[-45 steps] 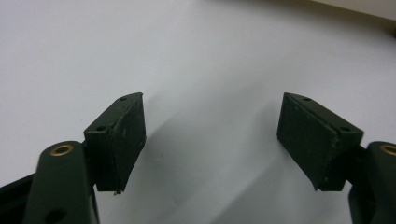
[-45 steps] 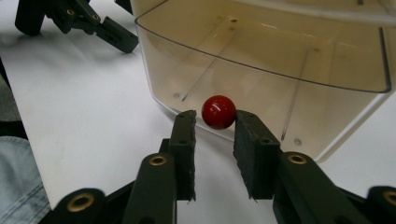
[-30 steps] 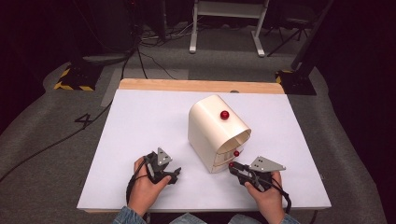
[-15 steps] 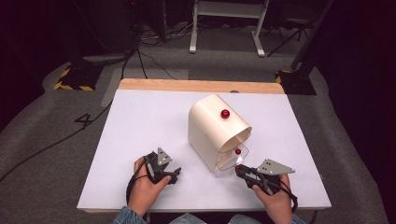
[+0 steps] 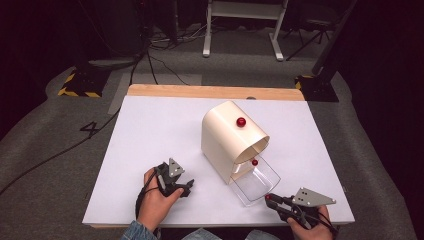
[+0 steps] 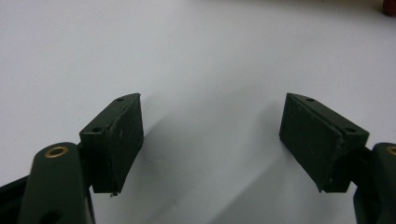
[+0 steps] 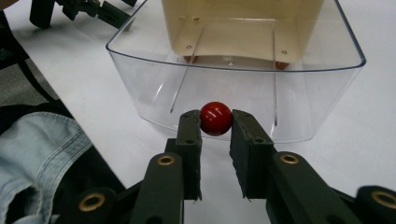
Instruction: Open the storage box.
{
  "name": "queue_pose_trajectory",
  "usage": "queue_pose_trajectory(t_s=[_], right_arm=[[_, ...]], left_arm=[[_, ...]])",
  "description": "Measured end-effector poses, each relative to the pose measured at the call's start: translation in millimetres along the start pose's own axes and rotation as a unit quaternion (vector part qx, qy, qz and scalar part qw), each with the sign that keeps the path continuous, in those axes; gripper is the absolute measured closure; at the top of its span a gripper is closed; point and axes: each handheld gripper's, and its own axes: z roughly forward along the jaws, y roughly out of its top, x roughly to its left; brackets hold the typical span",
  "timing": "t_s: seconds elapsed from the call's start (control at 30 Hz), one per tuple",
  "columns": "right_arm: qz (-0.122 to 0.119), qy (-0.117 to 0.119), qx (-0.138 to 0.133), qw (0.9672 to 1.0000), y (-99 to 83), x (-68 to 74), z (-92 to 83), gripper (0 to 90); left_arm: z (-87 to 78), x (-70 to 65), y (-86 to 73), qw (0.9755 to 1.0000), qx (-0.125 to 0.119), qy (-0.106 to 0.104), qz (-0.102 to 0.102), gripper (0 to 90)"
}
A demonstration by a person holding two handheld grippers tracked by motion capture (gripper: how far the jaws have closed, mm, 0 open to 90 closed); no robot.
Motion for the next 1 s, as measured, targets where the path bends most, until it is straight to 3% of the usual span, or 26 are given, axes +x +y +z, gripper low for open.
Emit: queue_pose_trajectory(t_s=[0.13,0.27,0.37,0.5,0.63,1.0], right_arm=[[0.001,-0.001,0.011,0.9999,-6.8,1.2,-1.4,73.6],[0.012,0.007,0.033,0.9994,-15.3,-2.9,8.2,73.7],[0.012,0.007,0.032,0.9994,-15.9,-3.3,8.6,73.5],[0.003,-0.003,0.034,0.9994,-15.6,-1.7,8.5,62.9],[-0.013,-0.012,0.025,0.9995,-9.1,4.2,0.8,55.7],[-0.032,-0.006,-0.025,0.9992,29.1,3.8,-12.5,54.0]], left_arm=[[0.0,0.0,0.0,1.0000,0.000,0.000,0.000,22.2],[-0.1,-0.4,0.0,1.0000,0.000,0.002,0.000,22.3],[-0.2,-0.2,0.0,1.0000,0.001,0.001,0.000,22.2],[-0.3,-0.4,-0.2,1.0000,0.000,0.004,0.002,22.3],[-0.2,-0.4,-0.1,1.0000,0.000,0.003,0.002,22.2],[0.9,2.7,-0.5,0.9999,0.000,-0.007,-0.008,21.8]])
